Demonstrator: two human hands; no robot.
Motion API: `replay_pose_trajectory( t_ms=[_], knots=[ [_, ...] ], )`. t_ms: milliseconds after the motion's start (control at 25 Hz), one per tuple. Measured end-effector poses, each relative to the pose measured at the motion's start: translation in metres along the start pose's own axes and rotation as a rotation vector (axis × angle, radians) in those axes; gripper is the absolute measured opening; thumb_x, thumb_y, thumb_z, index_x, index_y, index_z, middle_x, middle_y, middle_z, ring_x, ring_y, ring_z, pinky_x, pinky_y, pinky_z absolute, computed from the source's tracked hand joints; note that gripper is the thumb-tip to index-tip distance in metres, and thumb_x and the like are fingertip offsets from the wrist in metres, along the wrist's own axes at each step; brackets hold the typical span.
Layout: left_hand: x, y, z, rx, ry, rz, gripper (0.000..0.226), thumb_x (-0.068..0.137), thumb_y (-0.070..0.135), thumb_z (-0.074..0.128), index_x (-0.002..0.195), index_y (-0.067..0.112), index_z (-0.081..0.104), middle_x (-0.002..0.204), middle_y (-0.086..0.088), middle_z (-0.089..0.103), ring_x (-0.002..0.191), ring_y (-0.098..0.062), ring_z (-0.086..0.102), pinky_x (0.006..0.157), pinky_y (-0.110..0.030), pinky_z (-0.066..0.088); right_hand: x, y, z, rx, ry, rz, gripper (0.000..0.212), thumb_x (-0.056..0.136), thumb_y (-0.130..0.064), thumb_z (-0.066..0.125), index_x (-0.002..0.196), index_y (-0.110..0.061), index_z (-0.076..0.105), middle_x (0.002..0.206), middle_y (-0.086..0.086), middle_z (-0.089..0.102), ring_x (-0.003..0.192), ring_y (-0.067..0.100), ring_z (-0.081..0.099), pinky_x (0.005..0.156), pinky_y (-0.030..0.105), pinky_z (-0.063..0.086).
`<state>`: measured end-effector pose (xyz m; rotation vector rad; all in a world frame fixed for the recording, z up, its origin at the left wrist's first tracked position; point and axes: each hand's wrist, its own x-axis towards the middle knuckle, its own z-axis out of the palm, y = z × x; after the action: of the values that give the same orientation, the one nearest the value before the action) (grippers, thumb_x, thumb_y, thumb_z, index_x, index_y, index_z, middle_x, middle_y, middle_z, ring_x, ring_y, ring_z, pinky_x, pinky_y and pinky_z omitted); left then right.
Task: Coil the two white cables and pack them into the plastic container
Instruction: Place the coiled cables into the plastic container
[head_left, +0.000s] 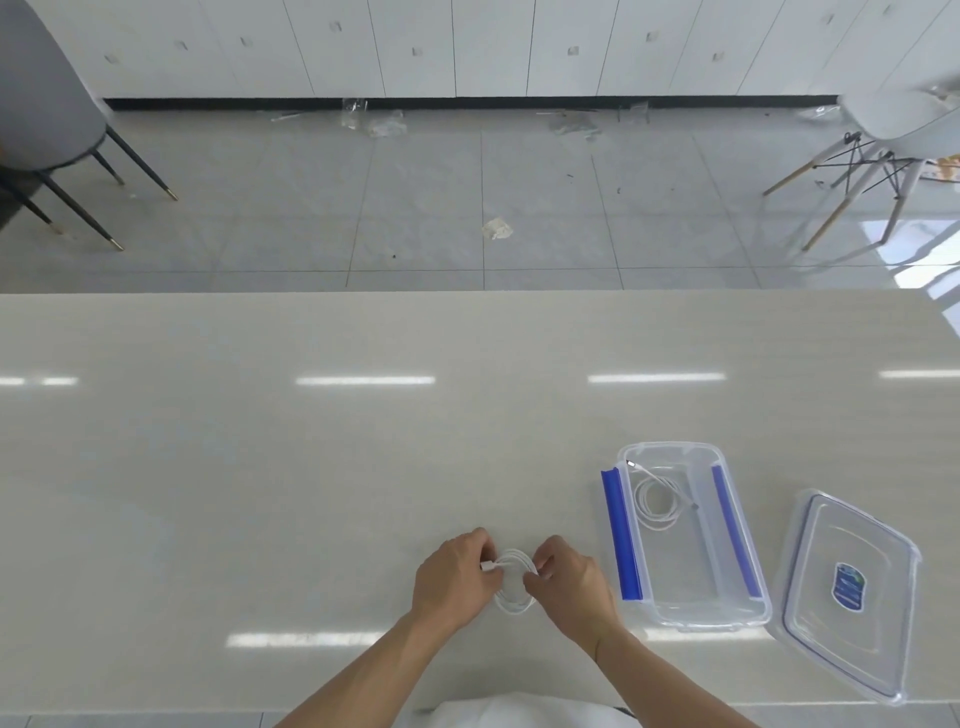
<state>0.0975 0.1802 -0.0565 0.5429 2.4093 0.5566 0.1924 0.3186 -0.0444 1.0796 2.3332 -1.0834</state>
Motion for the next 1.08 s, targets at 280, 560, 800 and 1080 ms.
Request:
replay_pose_trajectory(
  t_ms=[280, 560, 800, 1080],
  knots=[
    [0.007, -0.002, -0.007, -0.343, -0.11, -0.019, 0.014, 0.072, 0.036, 0.071, 0.077, 0.029, 0.06, 0.063, 0.014, 0.058, 0.053, -0.001, 0.049, 0.052, -0.016, 0.036, 0.002, -0.004, -0.016, 0.146, 0.062, 0.006, 0.012, 0.081, -0.025, 0.073, 0.089, -0.021, 0.066, 0.083, -0.008, 0.066, 0.07, 0.008, 0.06, 0.061, 0.021, 0.047],
    [0.01, 0.01, -0.017, -0.723, -0.278, -0.038, 0.018, 0.077, 0.014, 0.078, 0.085, 0.012, 0.062, 0.069, 0.007, 0.071, 0.059, -0.009, 0.061, 0.057, -0.024, 0.05, -0.003, 0.002, -0.036, 0.264, 0.078, 0.038, 0.01, 0.077, -0.028, 0.075, 0.082, -0.025, 0.067, 0.082, -0.008, 0.071, 0.063, 0.012, 0.063, 0.067, 0.033, 0.057],
    [0.016, 0.05, -0.032, -0.845, -0.272, 0.01, 0.028, 0.078, 0.028, 0.071, 0.095, 0.008, 0.06, 0.088, -0.008, 0.078, 0.074, -0.018, 0.07, 0.066, -0.03, 0.055, 0.003, 0.007, -0.078, 0.338, 0.128, -0.021, 0.008, 0.078, -0.019, 0.076, 0.082, -0.018, 0.069, 0.081, -0.001, 0.072, 0.06, 0.014, 0.061, 0.065, 0.04, 0.059],
    [0.02, 0.116, -0.025, -0.815, -0.224, 0.041, 0.012, 0.085, 0.011, 0.071, 0.09, 0.002, 0.064, 0.085, -0.009, 0.078, 0.075, -0.018, 0.07, 0.075, -0.034, 0.058, 0.004, 0.038, -0.136, 0.38, 0.184, -0.127, 0.009, 0.081, -0.018, 0.078, 0.079, -0.02, 0.07, 0.083, -0.002, 0.072, 0.062, 0.007, 0.064, 0.054, 0.016, 0.054]
  ],
)
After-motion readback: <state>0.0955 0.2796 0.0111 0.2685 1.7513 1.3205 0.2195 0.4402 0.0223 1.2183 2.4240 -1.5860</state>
